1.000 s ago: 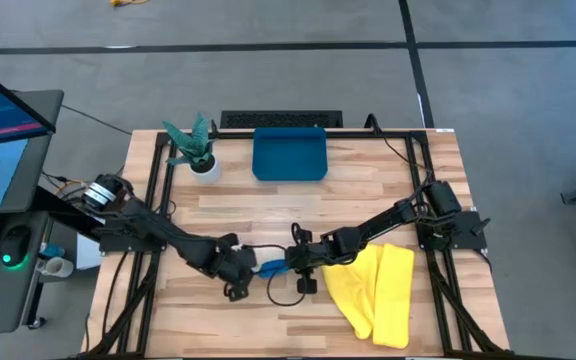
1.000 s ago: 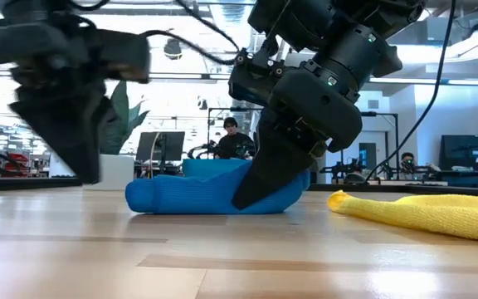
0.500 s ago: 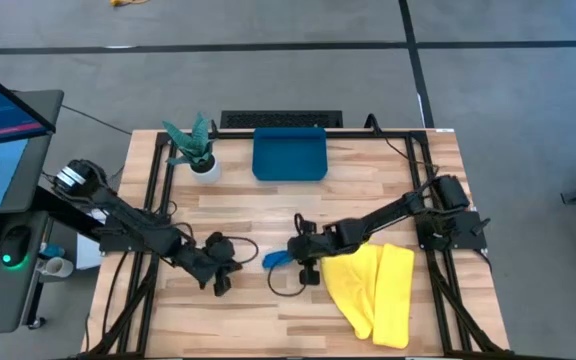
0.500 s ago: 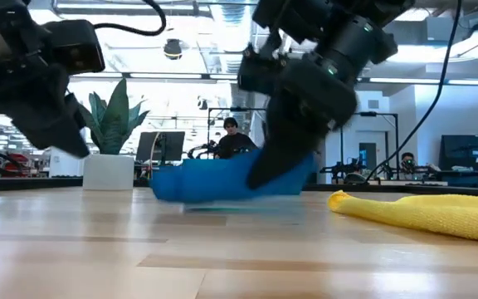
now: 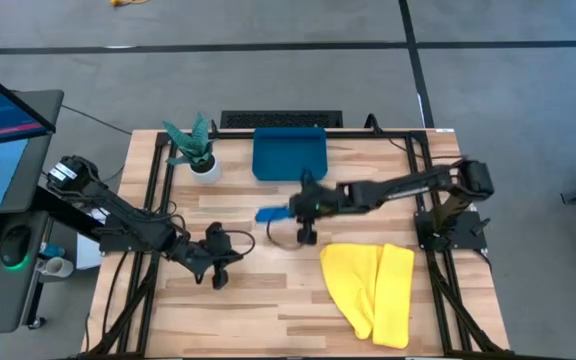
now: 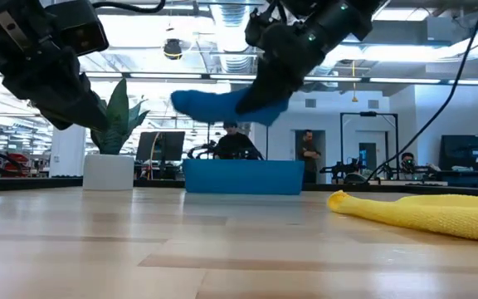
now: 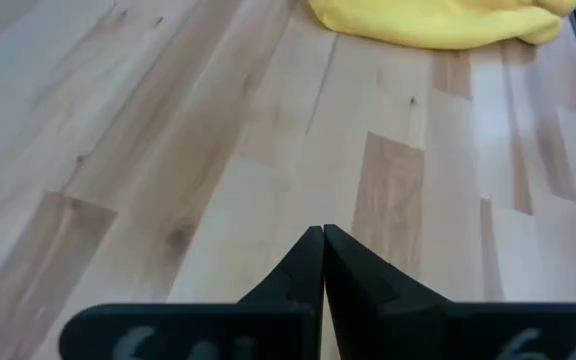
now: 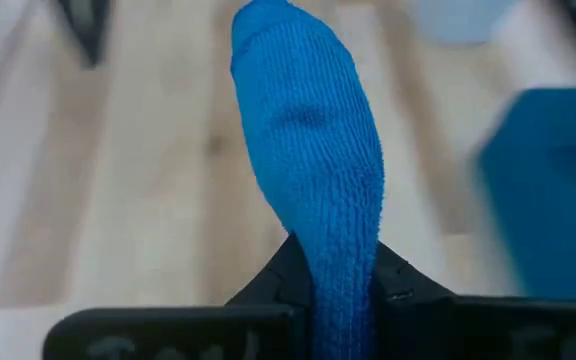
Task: Roll microfiber towels into tight, uniform cylinder then place into a basket
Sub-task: Put the rolled blue microfiber towel into the blue bin
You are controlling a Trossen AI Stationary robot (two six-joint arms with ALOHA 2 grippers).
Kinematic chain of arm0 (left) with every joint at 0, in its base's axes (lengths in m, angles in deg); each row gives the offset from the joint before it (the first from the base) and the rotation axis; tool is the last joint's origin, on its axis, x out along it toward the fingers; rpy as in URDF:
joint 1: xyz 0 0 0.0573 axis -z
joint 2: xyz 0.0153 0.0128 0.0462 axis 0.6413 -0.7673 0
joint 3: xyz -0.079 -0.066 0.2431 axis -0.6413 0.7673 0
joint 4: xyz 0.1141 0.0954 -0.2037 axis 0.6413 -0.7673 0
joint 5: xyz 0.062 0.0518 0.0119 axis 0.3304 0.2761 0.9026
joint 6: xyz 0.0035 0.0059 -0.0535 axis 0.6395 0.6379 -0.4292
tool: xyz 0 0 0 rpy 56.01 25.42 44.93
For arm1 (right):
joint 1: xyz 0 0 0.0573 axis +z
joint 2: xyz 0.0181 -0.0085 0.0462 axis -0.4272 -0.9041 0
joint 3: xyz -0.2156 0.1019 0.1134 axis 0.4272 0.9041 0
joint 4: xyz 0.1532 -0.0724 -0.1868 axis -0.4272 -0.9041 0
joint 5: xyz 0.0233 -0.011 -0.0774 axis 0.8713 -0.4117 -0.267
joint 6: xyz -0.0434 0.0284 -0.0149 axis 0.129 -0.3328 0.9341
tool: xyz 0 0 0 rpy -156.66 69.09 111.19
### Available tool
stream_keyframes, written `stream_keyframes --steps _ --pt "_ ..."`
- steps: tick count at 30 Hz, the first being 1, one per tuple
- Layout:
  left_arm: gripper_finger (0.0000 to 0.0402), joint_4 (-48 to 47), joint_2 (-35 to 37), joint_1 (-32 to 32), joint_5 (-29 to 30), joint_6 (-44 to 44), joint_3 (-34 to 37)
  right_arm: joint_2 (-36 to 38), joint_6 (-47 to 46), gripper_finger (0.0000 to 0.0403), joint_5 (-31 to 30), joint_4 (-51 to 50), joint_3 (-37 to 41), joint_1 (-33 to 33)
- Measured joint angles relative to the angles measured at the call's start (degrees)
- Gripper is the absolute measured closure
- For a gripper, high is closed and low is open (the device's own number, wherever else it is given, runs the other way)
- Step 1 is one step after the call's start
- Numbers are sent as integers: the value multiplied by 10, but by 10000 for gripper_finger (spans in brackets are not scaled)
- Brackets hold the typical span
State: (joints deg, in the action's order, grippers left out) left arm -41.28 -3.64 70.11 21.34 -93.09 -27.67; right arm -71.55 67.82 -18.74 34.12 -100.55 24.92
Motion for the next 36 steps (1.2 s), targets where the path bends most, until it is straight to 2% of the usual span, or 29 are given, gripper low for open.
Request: stream_keyframes --steps 9,14,21,25,29,36 --pt "400 2 0 -16 -1 0 0 18 101 354 0 83 -1 -129" --pt "400 2 0 -25 -14 13 0 10 116 354 2 126 0 -192" --pt "400 32 0 -64 -25 39 0 10 137 354 17 133 -4 -268" --pt "400 61 0 -104 -62 93 0 1 163 354 33 137 -25 -298" --pt "400 100 0 -159 -159 149 0 -30 176 354 70 132 -63 -320" --pt "400 107 0 -255 -257 209 -1 -130 218 354 104 12 -175 -334"
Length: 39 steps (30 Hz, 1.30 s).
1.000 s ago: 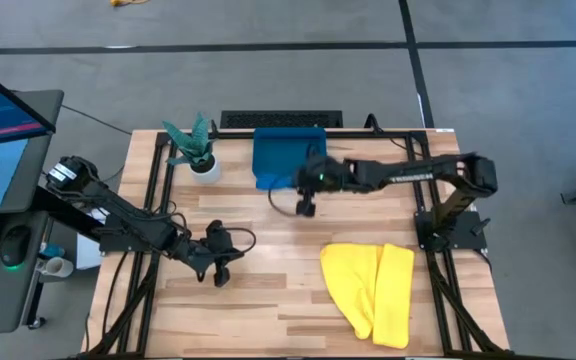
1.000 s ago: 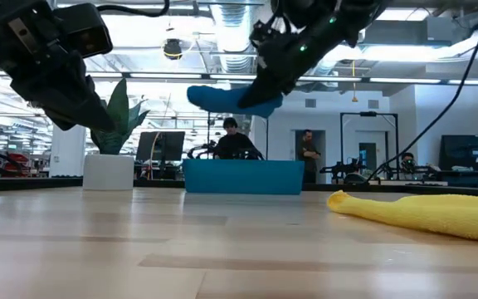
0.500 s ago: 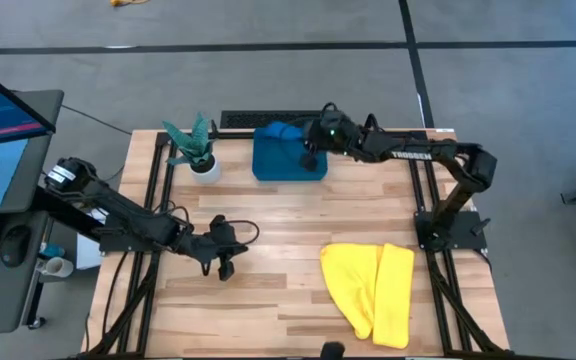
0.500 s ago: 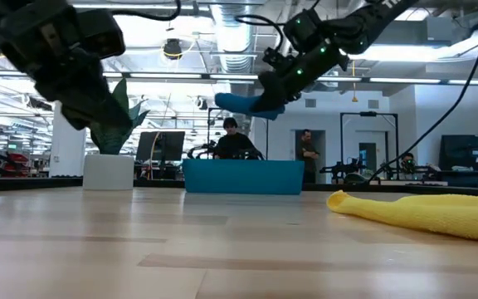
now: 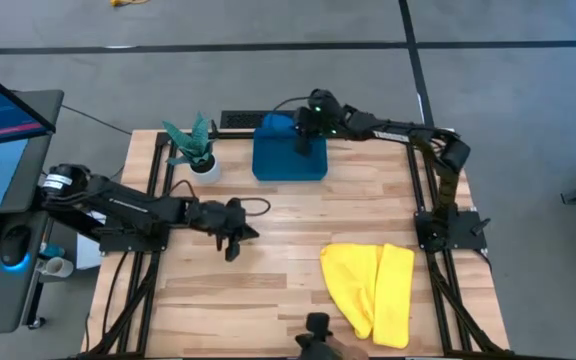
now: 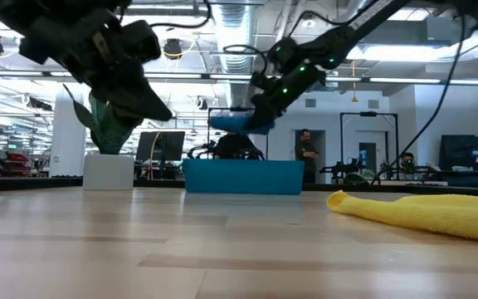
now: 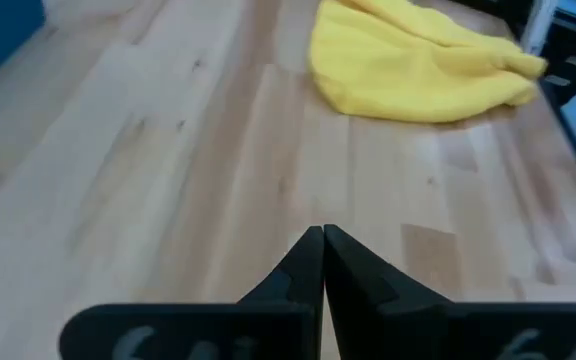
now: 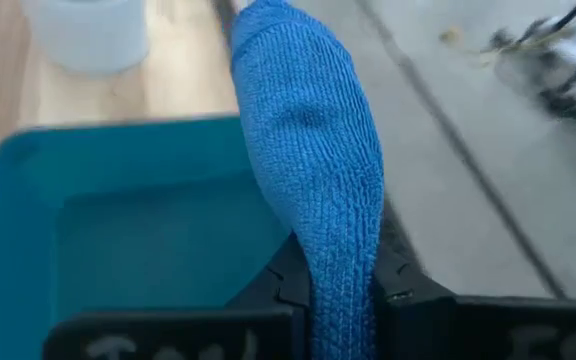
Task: Roll microfiber towels into tight, uniform cylinder then place into a basket
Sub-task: Put the rolled blue microfiber towel into the blue bin
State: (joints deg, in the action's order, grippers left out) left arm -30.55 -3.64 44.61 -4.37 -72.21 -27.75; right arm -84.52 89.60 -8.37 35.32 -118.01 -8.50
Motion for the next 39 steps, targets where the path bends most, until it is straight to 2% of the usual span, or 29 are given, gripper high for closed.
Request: stream_keyframes --steps 5,11,39 --pt "400 -21 0 -49 -19 21 0 -70 14 354 19 -91 -84 -5" --pt "400 -34 0 -72 -35 38 0 -122 37 354 18 -166 -127 -4" --pt "400 -65 0 -77 -44 42 0 -166 7 351 24 -199 -136 -31"
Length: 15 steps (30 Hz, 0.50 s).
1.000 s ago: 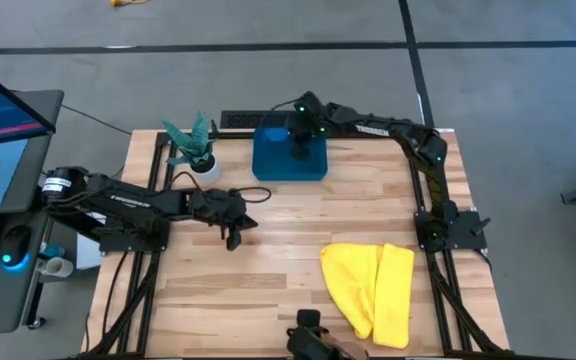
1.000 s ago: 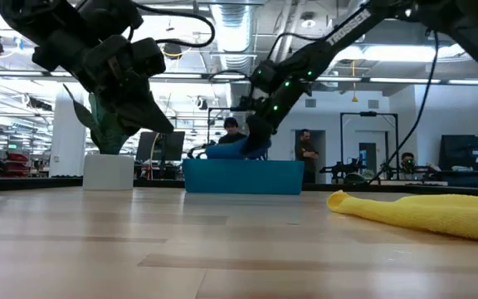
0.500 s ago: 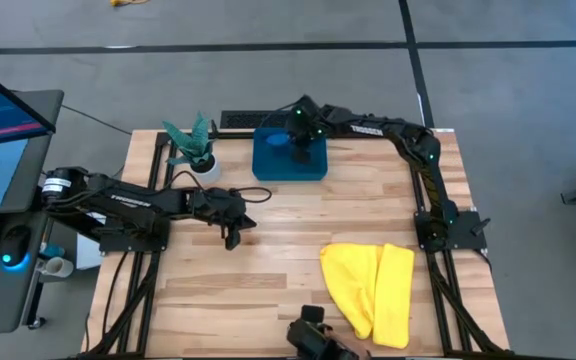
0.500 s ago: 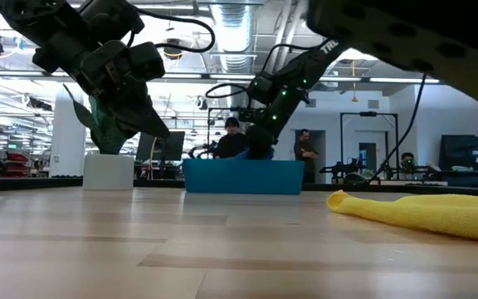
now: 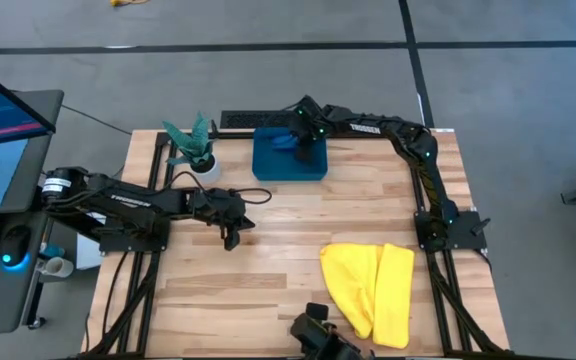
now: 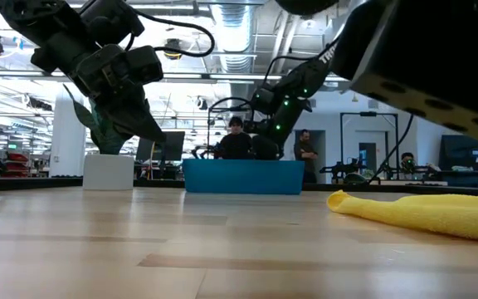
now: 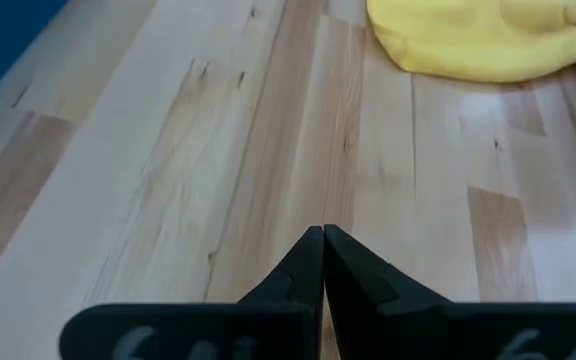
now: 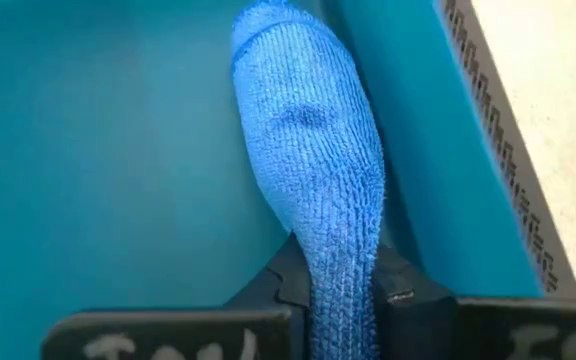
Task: Roll microfiber towels into tight, uniform cylinder then place into a basket
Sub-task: Put the rolled blue microfiber towel into the blue bin
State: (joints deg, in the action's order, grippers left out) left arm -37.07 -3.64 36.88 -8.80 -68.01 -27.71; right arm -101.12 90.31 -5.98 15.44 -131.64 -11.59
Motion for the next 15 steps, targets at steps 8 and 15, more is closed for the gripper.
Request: stream_keyframes --steps 8,15 --pt "400 -1 0 0 0 0 0 0 11 300 -6 2 0 3" --pt "400 -1 0 0 0 0 0 0 17 219 -40 5 0 9"
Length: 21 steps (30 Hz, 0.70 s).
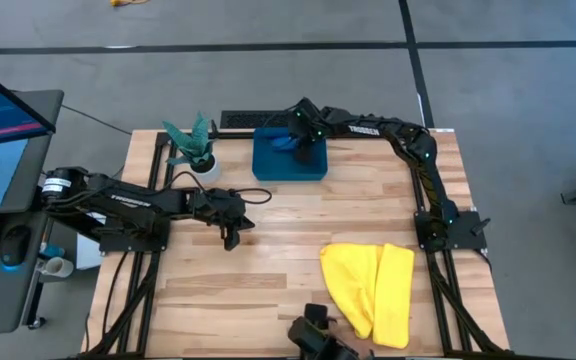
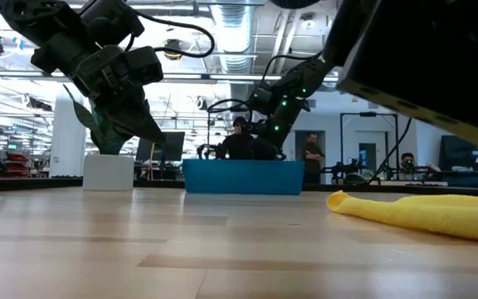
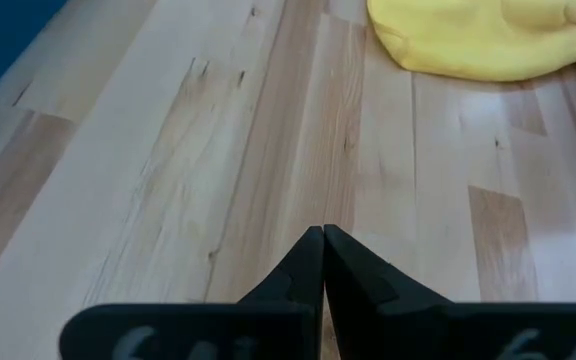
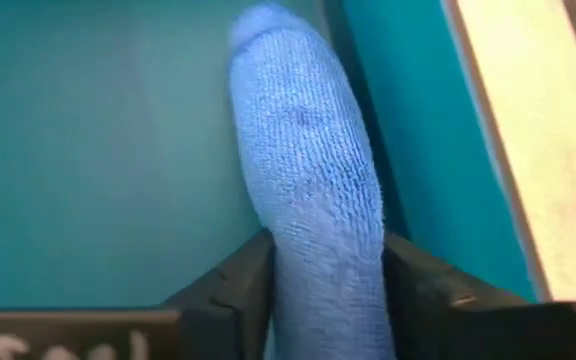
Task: Roll microfiber towels into tight, uniform cylinder then place into a basket
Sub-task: Put the rolled blue microfiber towel into the blue bin, then fold the yellow microfiber towel
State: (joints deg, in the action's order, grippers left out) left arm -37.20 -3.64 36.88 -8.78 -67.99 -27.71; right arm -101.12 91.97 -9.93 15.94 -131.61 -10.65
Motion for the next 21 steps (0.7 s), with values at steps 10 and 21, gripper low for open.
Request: stream_keyframes --steps 10,21 --pt "400 0 0 0 0 0 0 32 0 170 -14 -32 0 3" --pt "400 4 0 0 4 0 0 139 -2 222 -14 -158 0 39"
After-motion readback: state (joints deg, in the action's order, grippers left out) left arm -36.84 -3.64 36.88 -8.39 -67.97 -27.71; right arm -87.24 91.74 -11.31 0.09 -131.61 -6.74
